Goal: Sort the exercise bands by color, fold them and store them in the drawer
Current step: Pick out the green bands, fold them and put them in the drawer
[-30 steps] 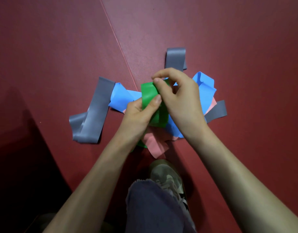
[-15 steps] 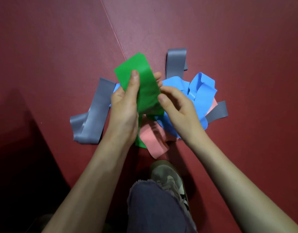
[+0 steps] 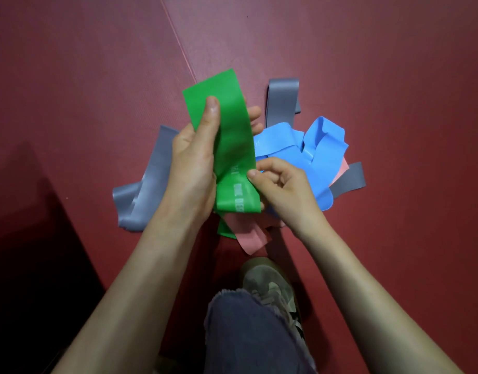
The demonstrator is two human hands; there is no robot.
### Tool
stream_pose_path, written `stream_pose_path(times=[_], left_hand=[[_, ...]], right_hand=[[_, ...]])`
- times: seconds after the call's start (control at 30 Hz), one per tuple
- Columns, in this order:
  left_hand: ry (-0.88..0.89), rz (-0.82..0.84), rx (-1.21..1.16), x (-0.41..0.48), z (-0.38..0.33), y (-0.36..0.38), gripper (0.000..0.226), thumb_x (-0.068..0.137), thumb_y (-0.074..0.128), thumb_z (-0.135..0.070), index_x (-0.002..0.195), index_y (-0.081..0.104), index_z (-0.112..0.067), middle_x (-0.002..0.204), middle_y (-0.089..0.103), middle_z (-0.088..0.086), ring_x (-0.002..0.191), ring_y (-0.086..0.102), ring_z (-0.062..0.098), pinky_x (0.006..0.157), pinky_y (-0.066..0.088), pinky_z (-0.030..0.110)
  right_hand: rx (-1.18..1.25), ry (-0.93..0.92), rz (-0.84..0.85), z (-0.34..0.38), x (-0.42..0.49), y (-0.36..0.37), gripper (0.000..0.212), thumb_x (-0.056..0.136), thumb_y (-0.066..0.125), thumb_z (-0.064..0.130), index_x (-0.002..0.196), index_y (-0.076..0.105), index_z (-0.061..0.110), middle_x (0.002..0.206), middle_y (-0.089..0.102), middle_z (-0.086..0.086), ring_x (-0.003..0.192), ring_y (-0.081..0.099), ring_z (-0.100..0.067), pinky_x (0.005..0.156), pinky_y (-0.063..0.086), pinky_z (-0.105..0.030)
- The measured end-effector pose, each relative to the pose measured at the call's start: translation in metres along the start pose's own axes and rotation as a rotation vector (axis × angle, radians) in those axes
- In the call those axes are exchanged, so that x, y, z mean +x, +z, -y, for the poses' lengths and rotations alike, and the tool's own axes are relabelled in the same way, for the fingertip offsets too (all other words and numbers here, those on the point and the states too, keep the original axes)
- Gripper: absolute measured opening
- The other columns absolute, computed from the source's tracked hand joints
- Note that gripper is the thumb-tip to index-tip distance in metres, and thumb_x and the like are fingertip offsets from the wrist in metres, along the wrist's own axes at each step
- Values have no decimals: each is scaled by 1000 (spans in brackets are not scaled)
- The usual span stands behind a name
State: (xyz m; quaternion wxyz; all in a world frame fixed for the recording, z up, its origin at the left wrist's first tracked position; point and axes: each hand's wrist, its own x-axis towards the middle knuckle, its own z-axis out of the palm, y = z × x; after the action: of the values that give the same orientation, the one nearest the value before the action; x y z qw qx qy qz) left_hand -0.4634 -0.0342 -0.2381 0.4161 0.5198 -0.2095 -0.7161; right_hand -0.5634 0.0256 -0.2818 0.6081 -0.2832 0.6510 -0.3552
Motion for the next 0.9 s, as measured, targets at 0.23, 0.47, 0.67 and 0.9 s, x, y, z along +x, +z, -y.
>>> stream_pose_path(times=[0.23,0.47,0.67,0.9], left_hand=[[-81,55,18,-4,-1,-5,42,97,29,-27,76,65,-15,66,72,-4,61,67,8,57,55,22],[-94,102,38,-8,-7,-3,46,96,31,-24,70,68,-14,63,72,-1,58,68,9,59,57,22],[66,110,68,-2,-34,-4,41,98,24,-29,83,60,-15,66,72,-5,62,67,8,60,54,21],[78,128,173,-3,-34,3,36,96,31,-28,80,60,-16,65,71,-7,58,66,6,58,53,19]], right_hand=[[-264,-73,39,-2,5,-2,22,85,58,7,80,53,27,45,44,11,40,33,-3,48,28,-14],[-449,-257,143,8,22,5,16,76,48,12,87,60,13,87,55,-2,80,53,-11,71,43,-15],[-545,-443,155,14,8,6,45,83,41,37,84,65,-2,101,64,-12,102,56,-19,93,41,-28],[-105,-19,266,1,-32,24,13,85,47,34,80,59,32,79,60,18,77,53,5,75,44,-16]])
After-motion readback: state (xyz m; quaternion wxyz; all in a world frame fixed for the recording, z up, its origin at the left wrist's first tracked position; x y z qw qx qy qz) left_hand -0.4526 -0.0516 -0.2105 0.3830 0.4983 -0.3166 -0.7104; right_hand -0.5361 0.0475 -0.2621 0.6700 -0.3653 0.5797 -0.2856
